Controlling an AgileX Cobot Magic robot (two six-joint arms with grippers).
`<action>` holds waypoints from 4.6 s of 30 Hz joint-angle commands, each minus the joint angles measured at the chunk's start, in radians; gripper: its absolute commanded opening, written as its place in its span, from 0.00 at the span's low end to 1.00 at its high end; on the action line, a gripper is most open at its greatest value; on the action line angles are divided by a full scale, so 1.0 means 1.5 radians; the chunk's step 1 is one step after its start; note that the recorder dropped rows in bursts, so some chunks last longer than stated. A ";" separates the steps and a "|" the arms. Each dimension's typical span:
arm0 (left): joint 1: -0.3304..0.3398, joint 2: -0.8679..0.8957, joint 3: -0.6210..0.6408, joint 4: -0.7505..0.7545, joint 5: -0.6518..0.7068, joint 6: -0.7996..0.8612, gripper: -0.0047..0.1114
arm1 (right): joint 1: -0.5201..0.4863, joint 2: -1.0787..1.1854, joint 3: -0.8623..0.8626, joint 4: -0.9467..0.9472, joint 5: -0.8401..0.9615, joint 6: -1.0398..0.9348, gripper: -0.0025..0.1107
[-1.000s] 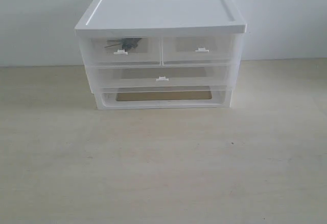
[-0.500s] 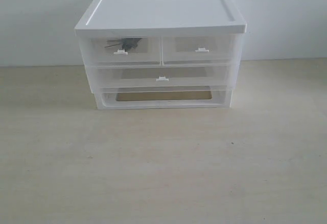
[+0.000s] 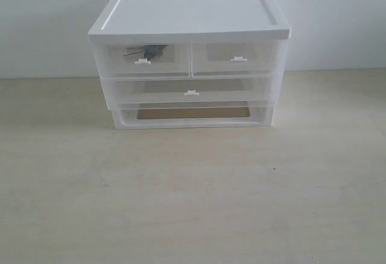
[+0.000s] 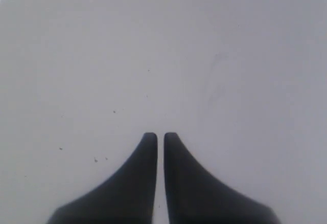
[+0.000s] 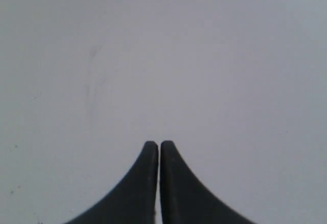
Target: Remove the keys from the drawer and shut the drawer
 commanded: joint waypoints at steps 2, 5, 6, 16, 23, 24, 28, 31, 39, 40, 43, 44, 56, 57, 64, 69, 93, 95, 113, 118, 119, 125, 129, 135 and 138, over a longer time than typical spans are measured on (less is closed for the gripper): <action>0.002 0.118 -0.058 0.169 0.017 -0.121 0.08 | -0.002 0.126 -0.102 -0.225 0.020 0.206 0.02; 0.002 0.199 -0.090 0.302 -0.026 -0.207 0.08 | -0.002 0.218 -0.150 -0.322 -0.005 0.292 0.02; 0.002 0.229 -0.097 0.345 -0.047 -0.220 0.08 | -0.002 0.246 -0.162 -0.343 -0.015 0.309 0.02; 0.002 0.701 -0.139 0.442 -0.333 -0.057 0.08 | 0.000 0.705 -0.267 -0.525 -0.173 0.409 0.27; 0.002 0.998 -0.262 0.458 -0.424 -0.133 0.08 | 0.105 0.984 -0.422 -0.526 -0.111 0.412 0.24; 0.002 1.023 -0.280 0.475 -0.421 -0.168 0.08 | 0.115 1.020 -0.452 -0.526 -0.111 0.422 0.24; 0.001 1.104 -0.380 0.595 -0.376 -0.296 0.41 | 0.119 1.130 -0.546 -0.526 -0.106 0.449 0.24; -0.022 1.138 -0.434 0.655 -0.320 -0.311 0.52 | 0.119 1.168 -0.569 -0.526 -0.106 0.449 0.24; -0.110 1.157 -0.469 0.505 -0.217 0.278 0.52 | 0.119 1.182 -0.579 -0.511 -0.107 0.408 0.24; -0.117 1.157 -0.469 0.476 -0.216 0.337 0.52 | 0.119 1.182 -0.581 -0.509 -0.104 0.407 0.24; -0.134 1.158 -0.469 0.381 -0.202 0.516 0.52 | 0.119 1.182 -0.584 -0.501 -0.090 0.406 0.24; -0.137 1.160 -0.469 0.375 -0.203 0.526 0.51 | 0.119 1.182 -0.584 -0.498 -0.090 0.406 0.24; -0.138 1.220 -0.503 0.377 -0.267 0.577 0.51 | 0.130 1.182 -0.584 -0.446 -0.083 0.356 0.24; -0.138 1.225 -0.510 0.377 -0.269 0.577 0.51 | 0.130 1.182 -0.584 -0.445 -0.079 0.354 0.24; -0.139 1.267 -0.548 0.383 -0.270 0.608 0.42 | 0.130 1.182 -0.584 -0.443 -0.076 0.354 0.24; -0.139 1.284 -0.561 0.395 -0.274 0.644 0.35 | 0.130 1.182 -0.584 -0.444 -0.075 0.354 0.24; -0.158 1.283 -0.552 0.293 -0.322 0.790 0.31 | 0.130 1.182 -0.584 -0.446 -0.067 0.353 0.24; -0.167 1.283 -0.552 0.274 -0.312 0.822 0.27 | 0.130 1.182 -0.584 -0.446 -0.067 0.353 0.24; -0.202 1.274 -0.531 0.171 -0.242 0.994 0.08 | 0.130 1.182 -0.584 -0.446 -0.059 0.349 0.24; -0.230 1.249 -0.495 0.096 -0.241 1.057 0.08 | 0.130 1.182 -0.584 -0.446 -0.059 0.347 0.24; -0.232 1.245 -0.486 0.091 -0.241 1.061 0.08 | 0.130 1.182 -0.584 -0.446 -0.059 0.345 0.24; -0.273 1.180 -0.390 0.084 -0.244 1.091 0.08 | 0.130 1.182 -0.584 -0.442 -0.059 0.346 0.24; -0.292 1.129 -0.337 0.063 -0.244 1.095 0.08 | 0.130 1.182 -0.584 -0.442 -0.057 0.346 0.24; -0.292 1.091 -0.271 0.062 -0.268 1.093 0.08 | 0.130 1.182 -0.584 -0.441 -0.058 0.346 0.24; -0.294 1.070 -0.252 0.063 -0.284 1.067 0.08 | 0.130 1.182 -0.584 -0.441 -0.058 0.346 0.24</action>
